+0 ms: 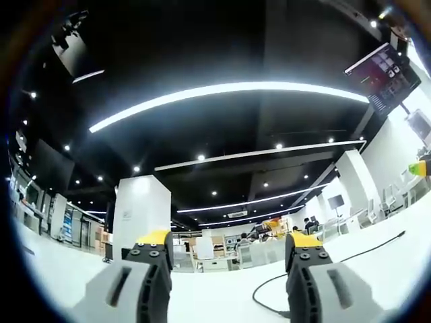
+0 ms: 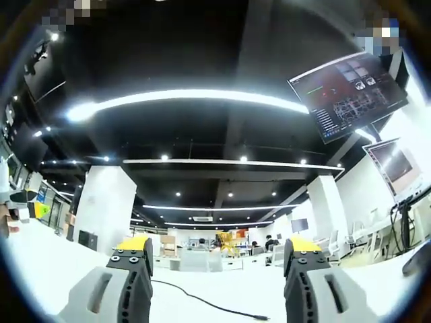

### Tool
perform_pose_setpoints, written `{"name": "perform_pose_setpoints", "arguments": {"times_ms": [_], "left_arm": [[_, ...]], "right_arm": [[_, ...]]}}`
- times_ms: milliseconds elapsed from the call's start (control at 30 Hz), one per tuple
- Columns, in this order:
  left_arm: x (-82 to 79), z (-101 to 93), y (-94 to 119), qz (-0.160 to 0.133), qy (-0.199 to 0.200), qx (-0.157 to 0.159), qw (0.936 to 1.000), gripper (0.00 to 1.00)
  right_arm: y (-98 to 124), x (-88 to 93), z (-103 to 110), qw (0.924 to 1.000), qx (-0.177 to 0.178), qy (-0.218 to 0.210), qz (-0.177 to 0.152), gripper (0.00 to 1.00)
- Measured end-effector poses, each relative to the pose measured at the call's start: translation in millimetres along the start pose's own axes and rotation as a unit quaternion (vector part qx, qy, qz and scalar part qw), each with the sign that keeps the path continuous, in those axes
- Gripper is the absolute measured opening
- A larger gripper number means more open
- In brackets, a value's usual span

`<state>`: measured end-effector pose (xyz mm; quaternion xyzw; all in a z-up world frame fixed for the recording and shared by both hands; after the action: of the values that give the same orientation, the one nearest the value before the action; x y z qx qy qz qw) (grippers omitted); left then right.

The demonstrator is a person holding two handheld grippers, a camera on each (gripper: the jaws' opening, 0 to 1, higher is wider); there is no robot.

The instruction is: Find the data cable on the table. Grasp the USB connector end of the cable and insert it into the USB port on the table

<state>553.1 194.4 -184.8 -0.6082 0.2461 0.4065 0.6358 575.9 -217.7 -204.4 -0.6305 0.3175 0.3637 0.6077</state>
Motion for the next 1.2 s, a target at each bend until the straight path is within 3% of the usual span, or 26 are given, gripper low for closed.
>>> {"name": "perform_pose_setpoints", "arguments": {"times_ms": [967,1200], "left_arm": [[0.7,-4.2,-1.8,-0.003,0.008,0.008,0.9999,0.68],[-4.1,-9.2,-3.9,-0.023,0.017,0.024,0.9993,0.63]], "right_arm": [[-0.5,-2.1,-1.8,1.0000,0.001,0.001,-0.004,0.80],[-3.4,1.0,3.9,0.9999,-0.010,0.013,0.001,0.80]]}}
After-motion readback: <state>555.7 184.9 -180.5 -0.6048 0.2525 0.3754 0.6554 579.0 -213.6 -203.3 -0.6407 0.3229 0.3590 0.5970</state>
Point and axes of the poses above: the point that each gripper's makers call its tool centre point, and the gripper's own axes: y roughly backward along the fingers, z roughly to its left, x roughly out of its underside, the point moved 1 cm from there along y, roughly backward along the fingers, and after that the axes turned 2 degrees about -z, right-handed, at the moved point
